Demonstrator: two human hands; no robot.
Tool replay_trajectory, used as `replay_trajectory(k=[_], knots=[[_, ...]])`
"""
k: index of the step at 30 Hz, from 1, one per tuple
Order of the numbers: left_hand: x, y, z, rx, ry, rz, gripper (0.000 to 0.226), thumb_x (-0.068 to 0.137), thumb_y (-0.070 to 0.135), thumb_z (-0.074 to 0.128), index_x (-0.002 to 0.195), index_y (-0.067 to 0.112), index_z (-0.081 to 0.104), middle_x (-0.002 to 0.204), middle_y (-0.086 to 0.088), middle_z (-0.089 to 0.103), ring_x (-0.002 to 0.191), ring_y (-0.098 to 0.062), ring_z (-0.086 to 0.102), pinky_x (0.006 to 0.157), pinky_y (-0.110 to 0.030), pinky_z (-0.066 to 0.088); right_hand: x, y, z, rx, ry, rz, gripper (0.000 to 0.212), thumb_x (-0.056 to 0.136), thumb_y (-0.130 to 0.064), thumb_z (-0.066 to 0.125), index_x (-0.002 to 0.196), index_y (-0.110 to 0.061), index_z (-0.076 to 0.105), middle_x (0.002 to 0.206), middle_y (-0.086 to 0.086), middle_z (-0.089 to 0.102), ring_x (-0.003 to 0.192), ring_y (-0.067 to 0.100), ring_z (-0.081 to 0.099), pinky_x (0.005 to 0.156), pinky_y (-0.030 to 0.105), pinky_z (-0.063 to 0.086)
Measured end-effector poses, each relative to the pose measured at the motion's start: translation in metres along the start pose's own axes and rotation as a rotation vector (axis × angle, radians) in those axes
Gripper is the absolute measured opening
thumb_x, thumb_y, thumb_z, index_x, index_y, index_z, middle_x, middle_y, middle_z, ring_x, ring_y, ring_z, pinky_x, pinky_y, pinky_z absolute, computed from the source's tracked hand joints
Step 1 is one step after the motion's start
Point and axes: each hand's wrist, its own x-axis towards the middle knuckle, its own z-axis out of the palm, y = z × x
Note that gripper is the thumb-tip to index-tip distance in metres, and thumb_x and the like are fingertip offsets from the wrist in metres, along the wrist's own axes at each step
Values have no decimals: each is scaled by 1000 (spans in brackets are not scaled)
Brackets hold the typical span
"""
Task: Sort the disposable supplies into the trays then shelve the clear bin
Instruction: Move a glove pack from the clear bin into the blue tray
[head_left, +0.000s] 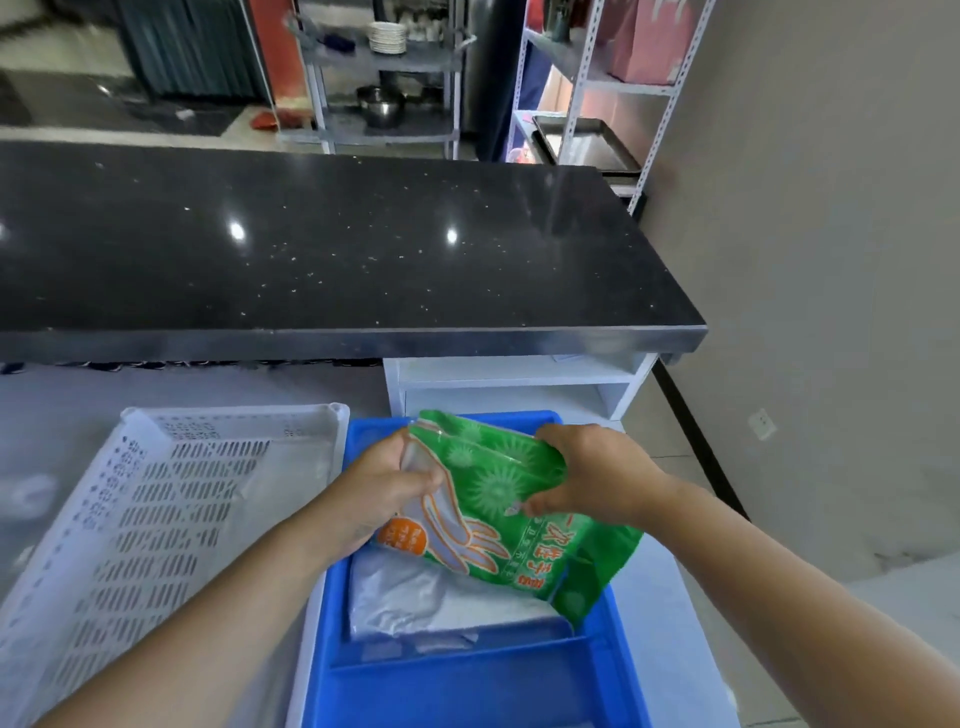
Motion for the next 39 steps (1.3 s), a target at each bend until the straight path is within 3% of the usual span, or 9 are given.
replay_trajectory(k=[3,7,12,16,21,27,31,35,39], knots=[[7,3,2,65,51,57,15,88,-7,54,94,6,59,82,-6,70,80,-17,66,77,-30,52,9,4,-2,39,-8,-43,42,64,-63,69,82,-30,50,73,-10,54,68,15,50,54,28,31],[11,8,8,76,134,131,24,89,-4,54,84,20,58,64,16,70,63,4,63,59,-10,48,12,7,-14,89,-50,-106,56,63,-63,69,103,-31,46,82,-7,61,77,20,57,58,29,35],[21,13,5,59,158,168,20,88,8,62,101,24,60,98,0,68,88,-11,65,77,-26,54,19,12,-42,-145,115,-161,52,67,-62,65,103,-27,50,89,1,68,83,28,61,58,32,38],[34,0,-12,481,204,105,48,81,7,68,125,12,51,119,-7,59,107,-16,56,94,-30,45,16,23,-61,-411,292,-146,49,67,-62,63,97,-25,49,84,2,69,74,31,64,52,31,31],[43,-32,-11,1176,-14,44,47,83,28,63,129,22,52,128,2,54,119,-17,47,95,-31,40,7,24,-42,-550,239,-91,46,73,-57,61,98,-21,46,78,0,66,71,29,63,50,29,28],[57,-43,2,1343,-100,17,58,76,41,66,126,17,48,126,-3,51,114,-25,48,81,-31,39,3,26,-31,-444,194,-13,48,69,-57,63,96,-23,41,80,-1,65,68,28,59,44,28,19],[60,-44,8,1355,-80,-30,67,74,39,72,129,15,42,122,-6,49,112,-27,48,84,-36,43,-6,32,-35,-387,263,84,46,73,-56,62,103,-25,48,72,-1,60,70,29,61,48,28,28],[58,-40,10,1338,-60,-127,34,76,33,72,90,16,46,85,-1,53,79,-22,53,57,-30,40,-17,36,-40,-417,361,136,41,72,-53,66,97,-24,51,68,-1,62,64,29,60,46,27,25],[50,-34,10,1271,-21,-114,32,77,21,64,60,17,36,63,2,41,59,-18,41,45,-26,26,-21,30,-47,-438,429,127,42,71,-52,69,96,-22,53,68,1,64,60,29,60,45,25,26]])
